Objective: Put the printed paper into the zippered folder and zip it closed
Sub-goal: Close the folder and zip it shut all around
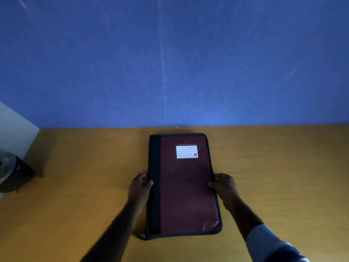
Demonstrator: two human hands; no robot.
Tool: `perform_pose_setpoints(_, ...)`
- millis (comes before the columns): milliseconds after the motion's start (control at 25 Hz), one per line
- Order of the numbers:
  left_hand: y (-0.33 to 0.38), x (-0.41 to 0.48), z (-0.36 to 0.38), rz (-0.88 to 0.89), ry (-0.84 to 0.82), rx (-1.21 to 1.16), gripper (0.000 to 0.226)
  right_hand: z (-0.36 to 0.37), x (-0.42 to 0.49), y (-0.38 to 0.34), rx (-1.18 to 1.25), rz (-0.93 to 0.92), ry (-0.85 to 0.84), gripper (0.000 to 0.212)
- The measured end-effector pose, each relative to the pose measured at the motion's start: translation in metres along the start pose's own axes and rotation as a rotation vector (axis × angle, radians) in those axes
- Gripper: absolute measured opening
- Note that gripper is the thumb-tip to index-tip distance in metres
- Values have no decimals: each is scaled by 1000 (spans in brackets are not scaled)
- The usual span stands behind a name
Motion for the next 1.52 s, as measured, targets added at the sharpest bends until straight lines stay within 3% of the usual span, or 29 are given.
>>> perform_pose_setpoints(360,28,39,-7,22,41,87,38,7,25,-33,50,9,13,27)
perform_pose_setpoints(1080,27,56,3,3,3,201,46,15,43,-29,10,20,22,30)
perform_pose_setpoints(1320,45,20,22,189,45,447,66,22,21,-40,-239,-139,51,44)
perform_pose_setpoints(1520,52,-22,60,433,74,727,80,48,-17,-33,-720,-374,131,68)
Point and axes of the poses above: each hand's wrist, its own x-axis towards the middle knuckle, its own z-axis out of the palm, y = z × x, the point moved 9 cm from there along x, towards the middle knuckle, and after that the axes turned 1 degree about x, right-handed, at the moved point
